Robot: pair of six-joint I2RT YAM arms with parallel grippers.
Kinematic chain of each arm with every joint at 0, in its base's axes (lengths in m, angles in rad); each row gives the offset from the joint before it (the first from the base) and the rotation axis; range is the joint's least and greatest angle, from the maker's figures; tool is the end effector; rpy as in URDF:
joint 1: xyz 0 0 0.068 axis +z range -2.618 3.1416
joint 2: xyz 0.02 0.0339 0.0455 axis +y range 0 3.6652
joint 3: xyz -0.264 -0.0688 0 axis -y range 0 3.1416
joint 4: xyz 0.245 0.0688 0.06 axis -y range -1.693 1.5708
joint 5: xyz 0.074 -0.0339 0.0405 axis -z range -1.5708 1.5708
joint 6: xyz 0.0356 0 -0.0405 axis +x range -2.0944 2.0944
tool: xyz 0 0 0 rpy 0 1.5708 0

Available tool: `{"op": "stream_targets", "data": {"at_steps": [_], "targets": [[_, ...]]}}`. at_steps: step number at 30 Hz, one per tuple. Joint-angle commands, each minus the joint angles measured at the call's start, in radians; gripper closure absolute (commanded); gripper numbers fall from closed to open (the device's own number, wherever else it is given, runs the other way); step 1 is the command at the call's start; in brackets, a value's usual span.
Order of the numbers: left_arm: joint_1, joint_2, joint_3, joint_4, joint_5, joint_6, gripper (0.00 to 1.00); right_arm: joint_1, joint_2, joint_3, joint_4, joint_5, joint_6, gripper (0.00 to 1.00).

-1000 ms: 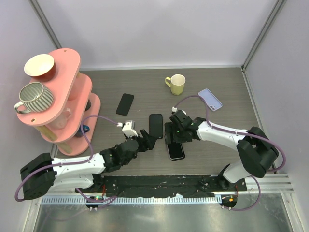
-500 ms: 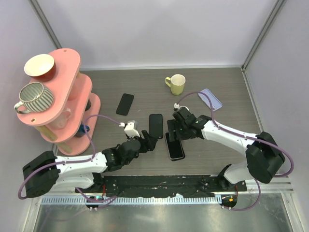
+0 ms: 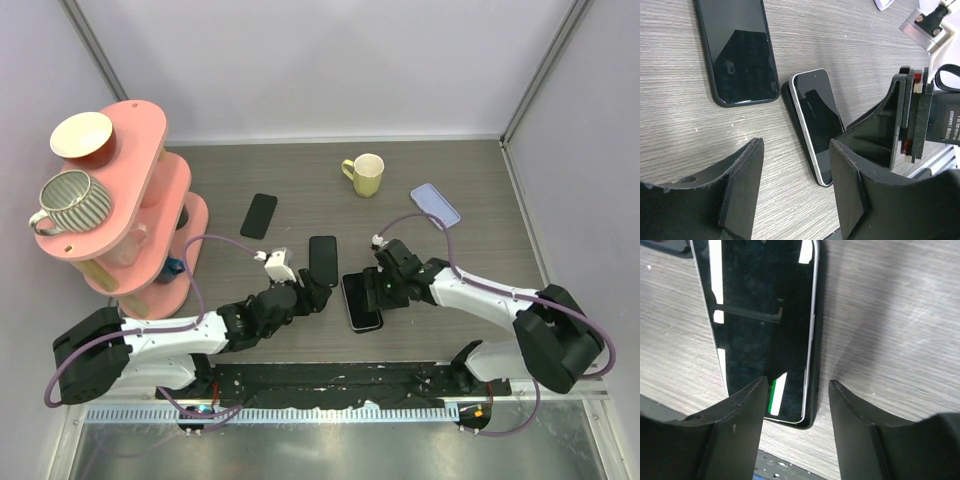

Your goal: Put the phone into the phone case

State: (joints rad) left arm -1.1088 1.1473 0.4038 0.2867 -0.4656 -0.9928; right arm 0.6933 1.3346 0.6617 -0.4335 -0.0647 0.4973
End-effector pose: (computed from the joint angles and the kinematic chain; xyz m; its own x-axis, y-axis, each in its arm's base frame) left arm 0.1157 -0.1965 0.1858 -0.6269 -0.4200 -0.6562 0.1742 0.7454 -0.6435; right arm 0.1803 0.1528 0.1665 -0.9193 -0.1449 -0.3661 -0.2520 0.9309 0.2645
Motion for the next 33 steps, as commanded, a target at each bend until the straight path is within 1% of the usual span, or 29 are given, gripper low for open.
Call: {"op": "stream_targets", "data": {"at_steps": [1,3,5,6,8,10,11,12,16,18,20,21,22,26,29,33], "targets": [[-0.003,-0.018,0.029,0.008,-0.013,-0.013,0.43,0.003,-0.064,-0.079,0.136,-0.142,0.038,0.46],[-0.003,-0.012,0.03,0.008,-0.01,-0.014,0.44,0.003,-0.077,-0.109,0.206,-0.185,0.087,0.52],[-0.003,-0.001,0.039,0.009,-0.004,-0.014,0.47,0.005,-0.106,-0.148,0.239,-0.198,0.122,0.58],[-0.003,0.006,0.044,0.012,0.005,-0.014,0.52,0.006,-0.118,-0.158,0.252,-0.196,0.135,0.6],[-0.003,0.034,0.058,0.017,0.019,-0.014,0.56,0.006,-0.153,-0.178,0.263,-0.192,0.164,0.64],[-0.003,0.067,0.07,0.029,0.041,-0.015,0.6,0.006,-0.176,-0.191,0.266,-0.19,0.196,0.65],[-0.003,0.083,0.075,0.032,0.045,-0.015,0.62,0.008,-0.202,-0.189,0.263,-0.173,0.207,0.56],[-0.003,0.094,0.081,0.032,0.05,-0.015,0.63,0.006,-0.215,-0.188,0.231,-0.149,0.213,0.51],[-0.003,0.163,0.099,0.042,0.054,-0.017,0.7,0.002,-0.314,-0.159,0.152,-0.026,0.213,0.41],[-0.003,0.19,0.112,0.037,0.054,-0.012,0.73,-0.011,-0.343,-0.139,0.101,0.052,0.198,0.4],[-0.003,0.241,0.148,0.014,0.064,-0.007,0.75,-0.029,-0.342,-0.111,0.082,0.095,0.166,0.4],[-0.003,0.256,0.161,0.012,0.073,0.002,0.75,-0.04,-0.33,-0.103,0.076,0.091,0.152,0.4],[-0.003,0.275,0.183,0.014,0.08,0.006,0.75,-0.073,-0.322,-0.091,0.076,0.038,0.141,0.41],[-0.003,0.348,0.213,0.046,0.102,0.006,0.75,-0.158,-0.31,-0.088,0.081,-0.032,0.112,0.41],[-0.003,0.394,0.231,0.055,0.111,0.009,0.74,-0.199,-0.311,-0.099,0.101,-0.09,0.095,0.41],[-0.003,0.44,0.248,0.042,0.108,0.01,0.76,-0.209,-0.318,-0.111,0.108,-0.11,0.08,0.42]]}}
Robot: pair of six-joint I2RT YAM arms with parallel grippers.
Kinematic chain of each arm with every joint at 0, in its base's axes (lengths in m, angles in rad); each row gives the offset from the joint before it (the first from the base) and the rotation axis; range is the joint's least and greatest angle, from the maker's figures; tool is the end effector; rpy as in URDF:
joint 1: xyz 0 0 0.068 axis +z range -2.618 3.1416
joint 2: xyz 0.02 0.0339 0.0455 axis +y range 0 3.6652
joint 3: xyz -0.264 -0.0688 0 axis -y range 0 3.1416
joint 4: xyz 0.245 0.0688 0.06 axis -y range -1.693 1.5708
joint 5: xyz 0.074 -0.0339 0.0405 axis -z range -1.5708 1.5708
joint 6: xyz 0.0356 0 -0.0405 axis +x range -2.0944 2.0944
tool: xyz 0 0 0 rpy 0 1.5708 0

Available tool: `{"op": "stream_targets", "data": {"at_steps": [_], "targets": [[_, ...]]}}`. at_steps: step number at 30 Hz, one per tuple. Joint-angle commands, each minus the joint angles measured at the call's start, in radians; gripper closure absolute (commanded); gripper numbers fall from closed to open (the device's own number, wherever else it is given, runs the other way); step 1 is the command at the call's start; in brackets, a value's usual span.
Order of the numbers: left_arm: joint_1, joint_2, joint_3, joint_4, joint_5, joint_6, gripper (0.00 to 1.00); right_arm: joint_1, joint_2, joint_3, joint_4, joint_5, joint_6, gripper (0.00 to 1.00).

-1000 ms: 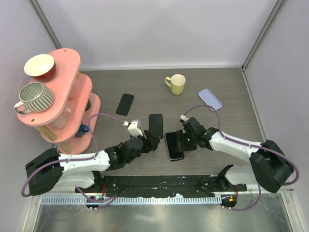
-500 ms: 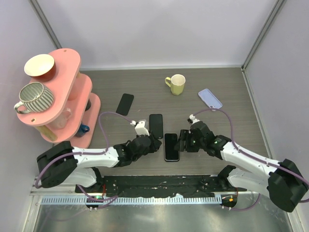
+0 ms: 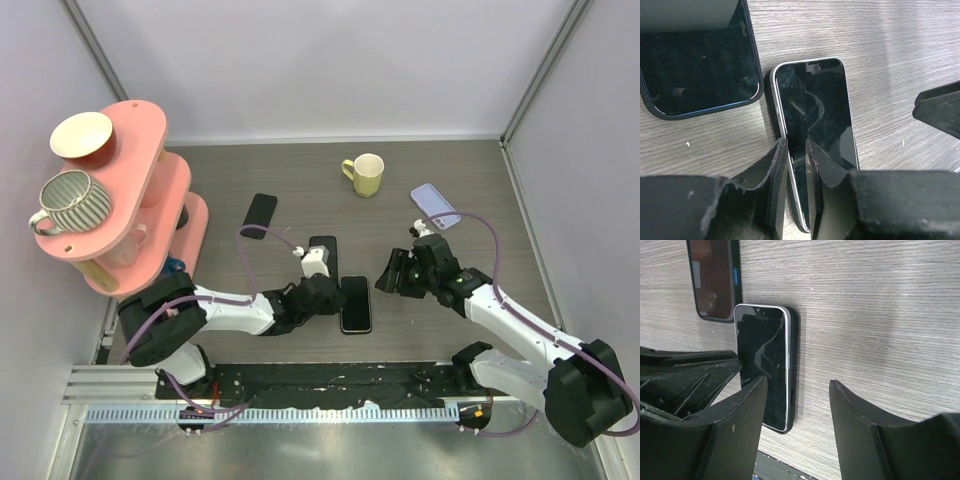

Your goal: Put the phone into the phone case

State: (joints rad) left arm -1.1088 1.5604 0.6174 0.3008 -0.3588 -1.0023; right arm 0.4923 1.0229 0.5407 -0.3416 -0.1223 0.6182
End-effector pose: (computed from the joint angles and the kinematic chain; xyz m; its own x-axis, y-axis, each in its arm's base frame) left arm 0.1430 -0.2591 0.1502 -0.7444 -0.2752 -0.6084 0.1588 0.8120 -0.5616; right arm 0.1757 0.0991 0.1982 -0.8412 0.2016 -0.5018 -0.0671 0.8819 0.4667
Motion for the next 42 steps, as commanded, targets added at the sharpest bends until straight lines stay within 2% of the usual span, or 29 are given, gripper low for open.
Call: {"op": "stream_targets", "data": {"at_steps": [1,8,14,25,35,39,42], "targets": [[-0.003,0.041,0.033,0.026,0.0,0.014,0.76,-0.009,-0.01,0.002,0.019,-0.056,-0.046,0.42],[-0.003,0.086,0.036,0.06,0.041,0.002,0.8,-0.014,-0.015,-0.01,0.03,-0.074,-0.051,0.42],[-0.003,0.052,0.03,0.044,0.037,-0.002,0.78,-0.014,0.014,-0.047,0.096,-0.102,-0.04,0.42],[-0.002,0.05,0.03,-0.002,0.017,-0.036,0.73,-0.012,0.104,-0.097,0.256,-0.203,-0.084,0.35],[0.01,0.029,-0.013,0.093,0.107,-0.091,0.67,0.018,0.138,-0.133,0.283,-0.112,-0.081,0.34],[0.02,-0.014,-0.042,0.107,0.097,-0.094,0.61,0.02,0.125,-0.139,0.299,-0.111,-0.068,0.34],[0.024,-0.025,-0.042,0.1,0.09,-0.076,0.59,0.023,0.121,-0.139,0.3,-0.117,-0.061,0.35]]}}
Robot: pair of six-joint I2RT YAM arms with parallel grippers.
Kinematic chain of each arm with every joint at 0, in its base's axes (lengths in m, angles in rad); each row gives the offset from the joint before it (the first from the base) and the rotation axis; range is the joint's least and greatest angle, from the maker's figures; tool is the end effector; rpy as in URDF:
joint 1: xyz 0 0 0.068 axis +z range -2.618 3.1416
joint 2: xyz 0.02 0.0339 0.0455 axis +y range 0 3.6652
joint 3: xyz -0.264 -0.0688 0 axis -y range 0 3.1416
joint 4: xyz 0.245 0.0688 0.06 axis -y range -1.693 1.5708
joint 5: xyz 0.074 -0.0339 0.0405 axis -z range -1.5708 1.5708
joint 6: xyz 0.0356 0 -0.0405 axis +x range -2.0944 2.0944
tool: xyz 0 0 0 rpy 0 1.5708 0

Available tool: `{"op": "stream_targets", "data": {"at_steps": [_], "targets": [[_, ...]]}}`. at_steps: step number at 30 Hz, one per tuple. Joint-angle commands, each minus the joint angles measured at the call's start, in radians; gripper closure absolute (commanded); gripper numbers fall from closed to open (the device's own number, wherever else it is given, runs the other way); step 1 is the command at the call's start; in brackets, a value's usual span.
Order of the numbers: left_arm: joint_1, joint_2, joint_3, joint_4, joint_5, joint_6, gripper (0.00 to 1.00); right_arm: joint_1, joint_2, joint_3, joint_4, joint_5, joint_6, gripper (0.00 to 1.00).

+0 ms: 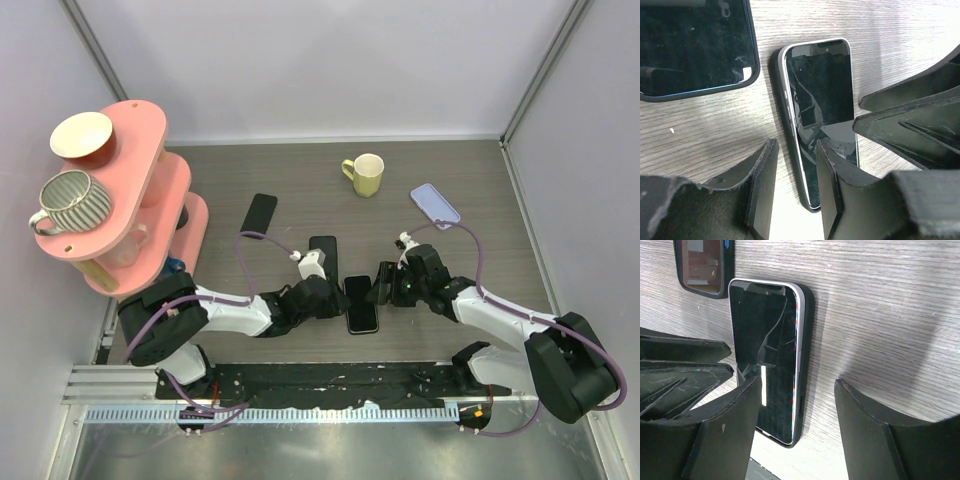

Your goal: Put the phone into the phone case

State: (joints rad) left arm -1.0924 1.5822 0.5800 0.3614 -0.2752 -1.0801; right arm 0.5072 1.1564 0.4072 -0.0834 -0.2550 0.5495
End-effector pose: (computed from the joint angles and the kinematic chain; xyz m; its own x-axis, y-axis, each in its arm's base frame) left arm 0.1431 -0.2550 0.1386 -0.7948 -0.3112 -0.5210 0.1126 0.7680 -0.6305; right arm 0.1765 0.1084 0.1520 -0.8744 0.0923 -0.4764 -0.1897 0.8386 0.5106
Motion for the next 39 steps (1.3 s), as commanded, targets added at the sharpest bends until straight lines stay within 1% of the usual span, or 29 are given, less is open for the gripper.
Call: {"op": "stream_targets", "data": {"at_steps": [1,8,11,14,17,22,25,29,32,33,34,37,39], "targets": [[0.009,-0.045,0.004,0.033,0.005,0.002,0.59,0.01,-0.008,-0.005,0.048,0.014,0.007,0.35],[0.011,0.008,0.035,0.018,0.011,0.005,0.6,0.022,0.032,-0.002,0.073,0.019,0.016,0.36],[0.012,0.016,0.047,-0.024,0.007,-0.001,0.62,0.04,0.035,0.002,0.077,0.022,0.021,0.35],[0.014,0.016,0.043,-0.022,0.004,-0.003,0.62,0.051,0.037,0.001,0.079,0.03,0.026,0.35],[0.019,0.025,0.038,-0.004,0.014,-0.006,0.67,0.054,0.04,-0.004,0.108,0.028,0.036,0.35],[0.022,0.064,0.031,0.05,0.076,-0.023,0.69,0.054,0.068,-0.001,0.149,0.0,0.069,0.35],[0.022,0.082,0.021,0.1,0.1,-0.04,0.73,0.054,0.081,-0.002,0.177,-0.024,0.09,0.35],[0.025,0.093,0.014,0.125,0.12,-0.052,0.8,0.053,0.072,-0.013,0.218,-0.069,0.125,0.34],[0.028,0.096,-0.002,0.152,0.14,-0.058,0.83,0.045,0.055,-0.022,0.28,-0.159,0.162,0.34],[0.028,0.094,-0.014,0.162,0.145,-0.06,0.83,0.042,0.051,-0.027,0.336,-0.186,0.206,0.34],[0.029,0.093,-0.02,0.169,0.149,-0.061,0.83,0.037,0.048,-0.042,0.373,-0.246,0.234,0.34],[0.029,0.085,-0.039,0.204,0.163,-0.064,0.83,0.025,0.052,-0.08,0.534,-0.332,0.352,0.34],[0.029,0.085,-0.042,0.208,0.168,-0.066,0.83,0.025,0.055,-0.096,0.618,-0.355,0.395,0.34]]}}
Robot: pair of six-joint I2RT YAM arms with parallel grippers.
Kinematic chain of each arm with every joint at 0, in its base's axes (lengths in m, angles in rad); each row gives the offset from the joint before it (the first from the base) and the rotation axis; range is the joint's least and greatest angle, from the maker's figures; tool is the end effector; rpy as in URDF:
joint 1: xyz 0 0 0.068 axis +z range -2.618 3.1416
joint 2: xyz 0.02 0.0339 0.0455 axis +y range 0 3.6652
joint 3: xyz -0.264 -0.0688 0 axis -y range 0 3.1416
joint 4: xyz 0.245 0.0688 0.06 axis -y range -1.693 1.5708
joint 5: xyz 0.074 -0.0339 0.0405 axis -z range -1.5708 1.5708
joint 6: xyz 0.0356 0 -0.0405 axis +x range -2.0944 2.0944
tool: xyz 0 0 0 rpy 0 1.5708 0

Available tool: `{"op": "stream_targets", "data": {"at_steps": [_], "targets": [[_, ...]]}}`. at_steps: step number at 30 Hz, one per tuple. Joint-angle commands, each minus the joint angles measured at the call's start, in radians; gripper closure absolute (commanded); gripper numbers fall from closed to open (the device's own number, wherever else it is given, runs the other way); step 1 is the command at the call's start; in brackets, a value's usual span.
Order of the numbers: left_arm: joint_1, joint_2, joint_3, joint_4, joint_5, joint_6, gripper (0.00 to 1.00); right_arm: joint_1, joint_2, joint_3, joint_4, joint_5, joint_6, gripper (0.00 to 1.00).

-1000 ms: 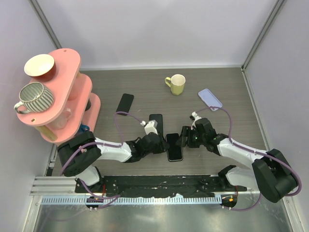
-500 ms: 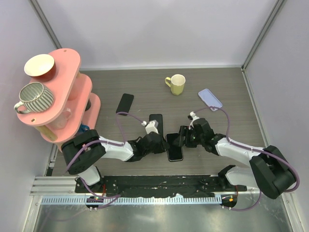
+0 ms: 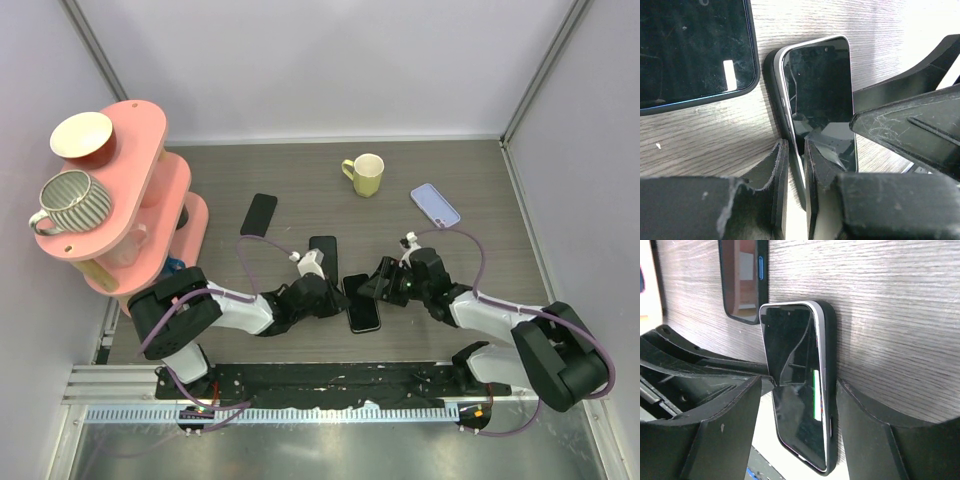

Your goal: Put the phone into the phone case

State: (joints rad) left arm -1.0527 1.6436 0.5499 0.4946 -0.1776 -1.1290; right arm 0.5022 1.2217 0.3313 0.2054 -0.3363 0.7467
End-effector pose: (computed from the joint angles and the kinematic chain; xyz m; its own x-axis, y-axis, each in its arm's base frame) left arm 0.1516 -0.2532 0.1252 -0.8271 -0.3458 -0.4432 0.0823 0.7055 -0.7040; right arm 0.1817 0.1132 0.1408 -0.8678 0.2549 -0.4266 -0.1212 0.7238 0.6792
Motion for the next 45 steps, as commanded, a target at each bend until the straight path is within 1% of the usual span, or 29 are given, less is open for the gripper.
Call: {"op": "stream_targets", "data": {"at_steps": [1,8,10,12,14,15,17,18,20,21,23,24,26,27,33,35,36,37,39,40,42,45], "targets": [[-0.01,0.024,-0.013,0.079,0.072,-0.018,0.84,0.029,-0.008,-0.031,0.348,-0.28,0.222,0.34],[-0.01,0.038,-0.016,0.102,0.089,-0.023,0.84,0.007,-0.019,-0.048,0.365,-0.308,0.226,0.34],[-0.01,0.036,-0.016,0.102,0.089,-0.022,0.84,0.001,-0.031,-0.037,0.295,-0.291,0.2,0.34],[-0.01,0.035,-0.016,0.101,0.087,-0.018,0.84,-0.005,-0.045,-0.026,0.188,-0.255,0.132,0.34],[-0.01,0.033,-0.015,0.098,0.087,-0.017,0.84,-0.007,-0.054,-0.017,0.134,-0.233,0.079,0.36],[-0.01,0.035,-0.013,0.098,0.087,-0.017,0.84,-0.01,-0.065,-0.018,0.112,-0.23,0.069,0.39],[-0.01,0.033,-0.013,0.098,0.09,-0.017,0.84,-0.013,-0.07,-0.026,0.111,-0.233,0.06,0.43],[-0.01,0.032,-0.015,0.098,0.089,-0.017,0.84,-0.013,-0.071,-0.026,0.109,-0.236,0.053,0.47],[-0.01,0.032,-0.015,0.098,0.089,-0.015,0.84,-0.013,-0.073,-0.029,0.114,-0.248,0.048,0.51],[-0.01,0.03,-0.015,0.098,0.09,-0.012,0.84,-0.013,-0.071,-0.029,0.111,-0.25,0.04,0.55],[-0.01,0.028,-0.021,0.102,0.092,-0.008,0.84,-0.013,-0.07,-0.028,0.101,-0.241,0.03,0.6],[-0.01,0.025,-0.025,0.108,0.092,-0.008,0.84,-0.013,-0.07,-0.028,0.1,-0.239,0.026,0.67],[-0.01,0.021,-0.036,0.127,0.093,-0.008,0.84,-0.014,-0.071,-0.029,0.088,-0.234,0.02,0.75],[-0.01,0.015,-0.038,0.128,0.092,-0.008,0.84,-0.014,-0.071,-0.029,0.078,-0.23,0.017,0.81],[-0.009,-0.017,-0.036,0.113,0.089,0.014,0.83,-0.014,-0.115,-0.025,0.034,-0.234,-0.026,0.91],[-0.006,-0.054,-0.024,0.107,0.092,0.034,0.8,-0.014,-0.137,-0.011,-0.01,-0.225,-0.056,0.94],[0.0,-0.074,-0.018,0.069,0.09,0.041,0.79,-0.014,-0.166,-0.005,-0.026,-0.218,-0.07,0.99],[0.003,-0.114,0.001,0.037,0.083,0.049,0.75,-0.014,-0.178,0.002,-0.037,-0.213,-0.078,0.99],[0.013,-0.166,0.018,-0.058,0.046,0.081,0.71,-0.013,-0.214,0.005,-0.047,-0.216,-0.086,0.99],[0.017,-0.191,0.028,-0.085,0.035,0.093,0.67,-0.014,-0.224,0.005,-0.047,-0.219,-0.087,0.99],[0.039,-0.266,0.035,-0.152,0.021,0.123,0.63,-0.014,-0.241,0.003,-0.038,-0.231,-0.087,0.99],[0.069,-0.373,0.035,-0.227,0.02,0.156,0.53,-0.016,-0.264,0.002,-0.011,-0.251,-0.064,0.99]]}}
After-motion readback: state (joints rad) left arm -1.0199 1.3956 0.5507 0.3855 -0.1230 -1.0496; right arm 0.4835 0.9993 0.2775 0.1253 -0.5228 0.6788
